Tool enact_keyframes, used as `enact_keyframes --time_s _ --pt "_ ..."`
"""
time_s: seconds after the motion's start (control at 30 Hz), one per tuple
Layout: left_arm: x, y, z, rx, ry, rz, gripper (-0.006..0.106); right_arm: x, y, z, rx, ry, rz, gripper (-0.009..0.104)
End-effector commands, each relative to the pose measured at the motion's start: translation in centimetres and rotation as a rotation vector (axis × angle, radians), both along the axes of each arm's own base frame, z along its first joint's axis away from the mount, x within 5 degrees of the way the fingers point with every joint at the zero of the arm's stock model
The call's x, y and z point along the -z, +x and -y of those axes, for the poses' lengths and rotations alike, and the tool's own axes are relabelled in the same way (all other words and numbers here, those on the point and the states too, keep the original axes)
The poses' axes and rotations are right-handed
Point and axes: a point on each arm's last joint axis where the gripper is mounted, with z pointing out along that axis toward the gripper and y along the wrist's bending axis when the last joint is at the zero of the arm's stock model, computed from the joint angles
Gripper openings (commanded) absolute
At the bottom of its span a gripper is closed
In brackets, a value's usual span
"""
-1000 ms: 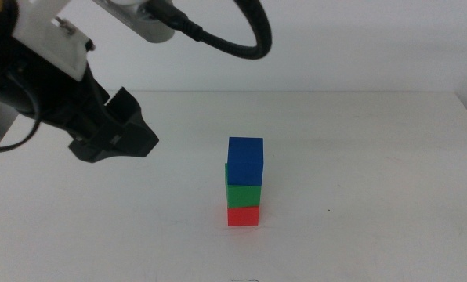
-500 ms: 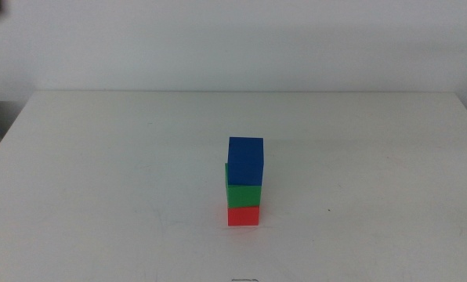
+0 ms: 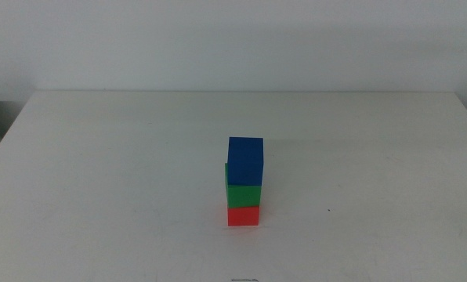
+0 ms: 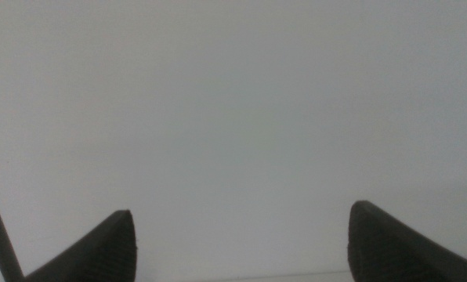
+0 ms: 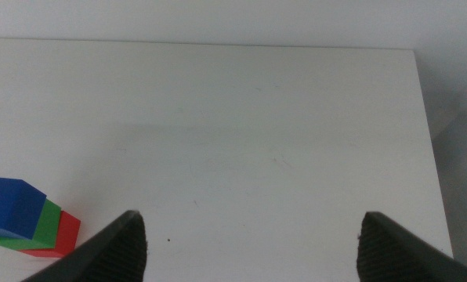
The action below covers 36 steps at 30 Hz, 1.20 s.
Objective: Stack red cubes first, then green, then blue cubes in a specific spot.
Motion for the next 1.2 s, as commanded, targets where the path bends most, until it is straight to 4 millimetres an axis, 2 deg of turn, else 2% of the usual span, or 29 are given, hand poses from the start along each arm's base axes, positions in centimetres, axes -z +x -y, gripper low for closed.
enact_keyframes --time_s 0.0,0.23,0.57,0.8,0.97,1.07,1.17 --pt "-1.6 -0.4 0.0 -0.002 -0.014 0.109 0.091 -1.4 -0.3 0.3 0.004 -0.002 0.107 0.075" --pt "-0.5 -0.4 0.0 -0.002 -0.015 0.086 0.091 -1.4 -0.3 0.3 0.004 -0.002 0.107 0.075" --pt "3.7 -1.0 0.0 -0.002 -0.018 0.007 0.091 -1.2 -0.2 0.6 0.016 -0.031 0.104 0.075" --pt "4.1 -0.9 0.0 -0.002 -0.018 -0.006 0.091 -1.0 -0.1 0.6 0.017 -0.037 0.101 0.075" --pt "4.9 -2.6 0.0 0.002 -0.037 0.03 0.091 -1.0 -2.1 0.9 0.003 -0.01 0.196 0.075" --pt "6.7 -3.8 0.1 0.004 -0.044 0.033 0.091 -0.2 -3.1 1.0 -0.017 0.008 0.302 0.075" --pt "9.3 -5.1 0.1 0.004 -0.044 0.034 0.091 2.1 -4.4 1.2 -0.043 0.022 0.413 0.075"
